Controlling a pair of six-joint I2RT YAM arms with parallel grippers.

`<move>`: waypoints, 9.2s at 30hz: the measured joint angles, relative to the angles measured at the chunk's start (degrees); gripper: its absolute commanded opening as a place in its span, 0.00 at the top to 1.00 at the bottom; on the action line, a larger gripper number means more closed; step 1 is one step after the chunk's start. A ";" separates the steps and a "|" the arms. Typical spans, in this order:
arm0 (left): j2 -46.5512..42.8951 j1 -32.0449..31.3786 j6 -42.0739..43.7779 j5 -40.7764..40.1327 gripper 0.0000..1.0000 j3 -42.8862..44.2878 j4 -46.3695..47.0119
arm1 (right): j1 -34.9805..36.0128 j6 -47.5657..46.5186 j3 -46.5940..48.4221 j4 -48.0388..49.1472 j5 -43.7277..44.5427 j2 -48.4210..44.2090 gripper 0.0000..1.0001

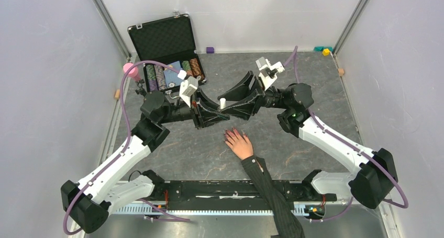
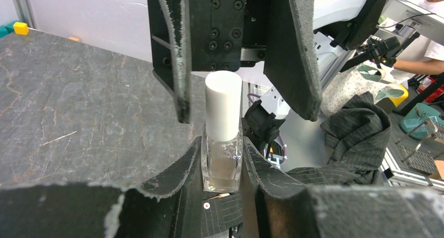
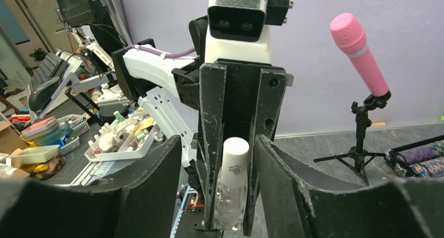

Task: Paint the nails
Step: Screw the nail polish bottle.

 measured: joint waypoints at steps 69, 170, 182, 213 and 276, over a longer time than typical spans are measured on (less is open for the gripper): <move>-2.78 -0.22 5.51 -39.12 0.98 0.04 -25.68 | 16.02 -20.50 18.49 -47.89 51.28 11.13 0.54; -1.33 -1.05 8.37 -31.58 0.98 0.28 -26.75 | 6.29 -19.47 16.35 -50.14 25.18 9.66 1.00; -0.02 -1.03 8.26 -33.11 0.98 -0.31 -25.27 | 7.98 -17.97 19.85 -55.60 33.22 11.04 0.74; 1.27 -0.11 1.09 -5.88 0.98 0.55 -4.68 | 1.07 -24.94 5.09 -35.41 12.02 -8.87 0.30; -5.79 -0.33 3.34 -20.15 0.98 -1.88 -13.14 | 3.69 -13.62 9.73 -30.97 11.45 4.04 1.00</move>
